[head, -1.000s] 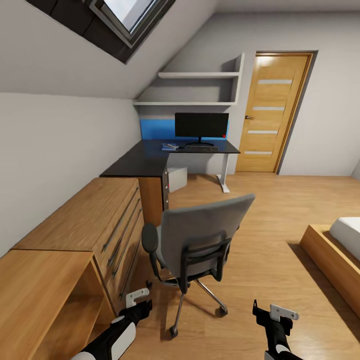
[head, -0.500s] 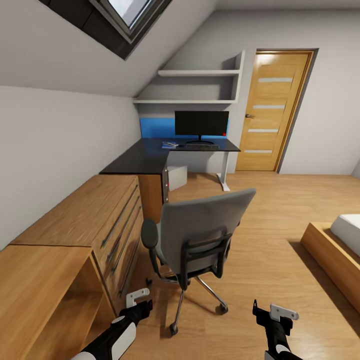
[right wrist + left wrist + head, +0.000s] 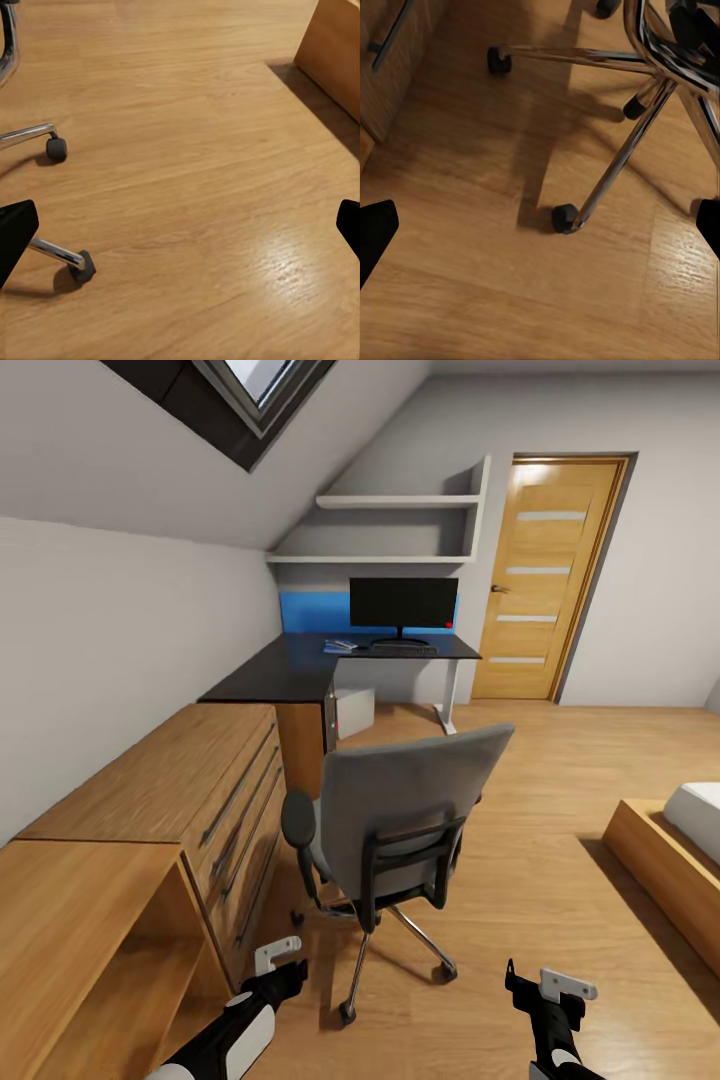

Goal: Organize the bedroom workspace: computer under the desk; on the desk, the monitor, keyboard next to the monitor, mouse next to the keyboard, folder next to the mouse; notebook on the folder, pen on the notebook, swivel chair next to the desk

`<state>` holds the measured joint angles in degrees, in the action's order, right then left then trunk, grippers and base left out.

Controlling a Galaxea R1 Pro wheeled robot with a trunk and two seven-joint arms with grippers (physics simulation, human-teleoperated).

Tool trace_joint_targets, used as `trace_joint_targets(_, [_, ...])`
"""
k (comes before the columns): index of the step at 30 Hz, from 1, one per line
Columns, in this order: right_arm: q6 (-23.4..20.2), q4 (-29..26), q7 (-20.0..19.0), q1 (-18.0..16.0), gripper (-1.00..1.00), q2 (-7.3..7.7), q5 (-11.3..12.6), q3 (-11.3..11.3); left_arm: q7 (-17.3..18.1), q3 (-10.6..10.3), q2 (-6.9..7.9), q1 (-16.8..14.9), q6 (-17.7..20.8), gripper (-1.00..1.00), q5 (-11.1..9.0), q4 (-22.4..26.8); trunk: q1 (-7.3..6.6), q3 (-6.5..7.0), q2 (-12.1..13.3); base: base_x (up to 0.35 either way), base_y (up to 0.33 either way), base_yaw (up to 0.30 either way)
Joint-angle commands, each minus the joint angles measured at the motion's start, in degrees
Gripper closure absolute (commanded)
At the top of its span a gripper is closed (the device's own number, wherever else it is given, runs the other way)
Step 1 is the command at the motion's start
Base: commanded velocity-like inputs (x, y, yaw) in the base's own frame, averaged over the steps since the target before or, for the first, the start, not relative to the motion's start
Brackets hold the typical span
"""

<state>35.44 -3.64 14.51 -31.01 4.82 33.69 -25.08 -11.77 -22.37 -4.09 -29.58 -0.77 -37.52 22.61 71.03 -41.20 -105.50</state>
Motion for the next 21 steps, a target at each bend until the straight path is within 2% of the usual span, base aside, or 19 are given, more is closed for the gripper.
trace_joint_targets(1, [-0.02, -0.05, 0.49, -0.02, -1.00, 0.01, 0.06, -0.50, -0.44, -0.49, -0.03, -0.04, -0.09, -1.00, -0.45, 0.06, 0.22, -0.24, -0.44, 0.000, 0.000, 0.000])
trace_joint_targets(21, [-0.02, 0.51, 0.47, -0.02, -1.00, 0.01, 0.06, -0.50, -0.44, -0.49, -0.28, -0.04, -0.81, -1.00, -0.45, 0.06, 4.61, -3.83, -8.46, 0.000, 0.000, 0.000])
